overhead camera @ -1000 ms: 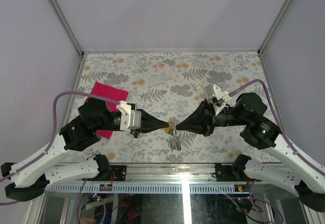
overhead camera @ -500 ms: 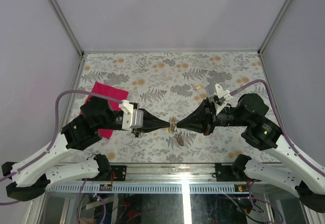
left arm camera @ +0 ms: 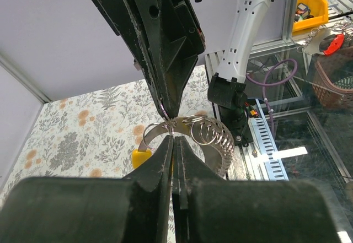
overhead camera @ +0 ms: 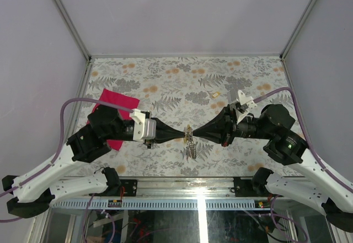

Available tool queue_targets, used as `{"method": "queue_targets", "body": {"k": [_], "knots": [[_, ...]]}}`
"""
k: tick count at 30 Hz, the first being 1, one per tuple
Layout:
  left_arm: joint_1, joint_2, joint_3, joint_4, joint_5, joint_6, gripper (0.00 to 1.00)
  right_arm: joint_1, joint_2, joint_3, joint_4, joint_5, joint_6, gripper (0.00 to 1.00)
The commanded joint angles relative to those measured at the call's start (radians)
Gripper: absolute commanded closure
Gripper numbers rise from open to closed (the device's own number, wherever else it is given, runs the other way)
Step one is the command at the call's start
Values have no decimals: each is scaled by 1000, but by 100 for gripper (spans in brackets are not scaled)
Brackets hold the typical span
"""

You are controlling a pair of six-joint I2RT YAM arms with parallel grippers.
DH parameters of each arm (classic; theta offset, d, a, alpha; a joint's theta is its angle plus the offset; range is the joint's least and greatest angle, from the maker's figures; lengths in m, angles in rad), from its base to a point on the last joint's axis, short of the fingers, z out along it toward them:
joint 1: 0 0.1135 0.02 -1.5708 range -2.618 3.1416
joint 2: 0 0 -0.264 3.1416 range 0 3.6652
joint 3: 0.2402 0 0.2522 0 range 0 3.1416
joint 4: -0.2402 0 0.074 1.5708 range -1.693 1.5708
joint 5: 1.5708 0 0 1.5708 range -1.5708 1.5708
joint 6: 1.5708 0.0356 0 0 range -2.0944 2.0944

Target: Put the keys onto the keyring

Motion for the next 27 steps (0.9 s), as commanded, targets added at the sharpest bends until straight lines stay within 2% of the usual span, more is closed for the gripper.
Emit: {"method": "queue_targets", "body": {"k": [1,8,23,27], "knots": [[1,-7,30,5,-7,-5,100,2,-38,-13,152,72,49,100],[1,-4,11,72,-70,-37,100,2,-50,-92,327,123,153,100],[0,14,0,85,-209,-42,95,2,-69,-170,481,284,282,100],[0,8,-11,107,-213,-57,87,3,-79,-190,512,293,272,100]]}}
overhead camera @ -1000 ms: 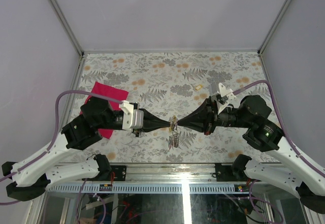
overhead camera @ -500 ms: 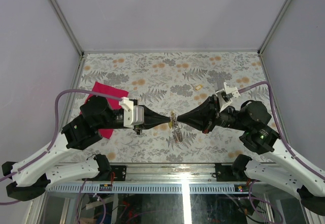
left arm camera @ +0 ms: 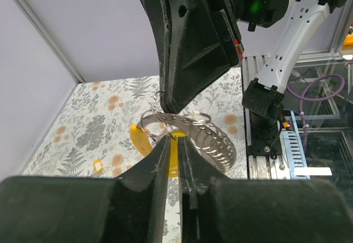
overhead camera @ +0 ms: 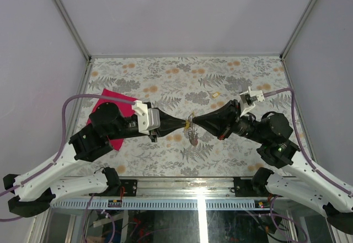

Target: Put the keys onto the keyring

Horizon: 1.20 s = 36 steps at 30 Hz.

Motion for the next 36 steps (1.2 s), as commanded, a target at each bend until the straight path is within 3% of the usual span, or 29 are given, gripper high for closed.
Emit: {"method": "queue_targets", "body": {"k": [1,5,12,17,36], "knots": [[0,-16,-15,76,-24,-31,85,2,-37,1,164,53,-1,100],[0,-48,-37,130,-44,-68,77,3,-59,-7,164,25,-66,100],[-1,-113,-104,303,-97,-181,73,3,-75,19,77,-85,-238,100],[-1,-86,-116,406,-26,-256,71,2,-81,44,6,-115,-329,100],[0,-6,-172,532,64,-354,72,1,-93,51,20,-122,-350,100]]}}
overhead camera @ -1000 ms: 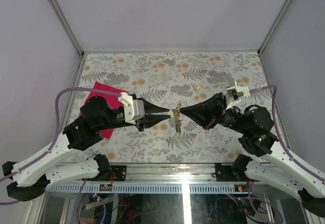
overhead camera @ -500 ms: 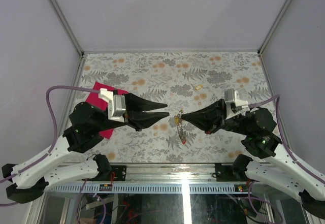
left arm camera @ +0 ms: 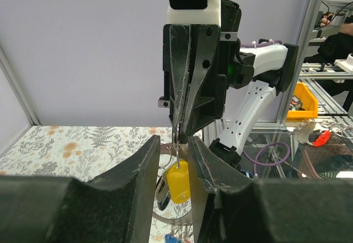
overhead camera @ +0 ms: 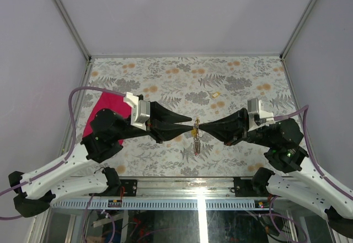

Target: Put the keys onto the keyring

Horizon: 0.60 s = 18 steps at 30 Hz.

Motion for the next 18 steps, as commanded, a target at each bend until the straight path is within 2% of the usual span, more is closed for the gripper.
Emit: {"method": "queue_targets", "body": {"k": [1,18], "knots": [[-1,-4,-15,87,24,-24,73,2,-11,51,72,-12,-12,100],[0,33,-9,71,29,-20,80,2,0,52,97,-21,5,100]]}}
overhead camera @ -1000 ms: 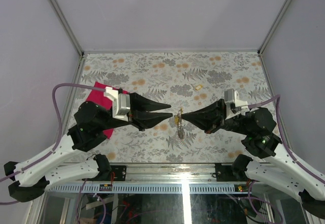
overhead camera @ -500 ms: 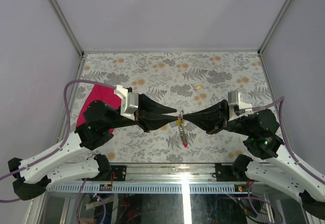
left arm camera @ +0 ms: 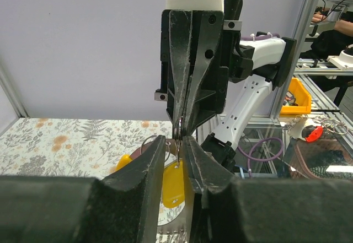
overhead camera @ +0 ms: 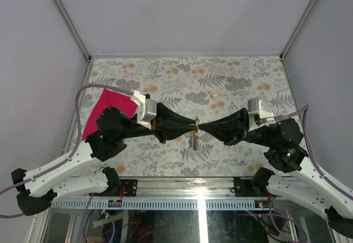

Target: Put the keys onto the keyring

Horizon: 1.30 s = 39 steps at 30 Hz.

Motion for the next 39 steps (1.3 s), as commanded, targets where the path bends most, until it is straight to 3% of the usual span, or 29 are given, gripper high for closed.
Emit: {"method": "queue_targets", "body": {"k": [1,12,16,28,34,39], "knots": [[-1,-2,-5,55,11,2,81,1,-2,51,89,-19,4,100],[0,2,0,29,18,12,99,2,4,49,100,-24,11,100],[-1,2,22,-30,26,34,100,2,0,59,68,-31,-4,99],[0,78,294,-616,53,262,100,2,-13,254,-464,3,-254,64],[0,190,462,-935,45,367,100,2,32,322,-630,8,-290,57],[-14,269,592,-1138,-13,430,100,3,66,289,-620,-49,-278,54]]}}
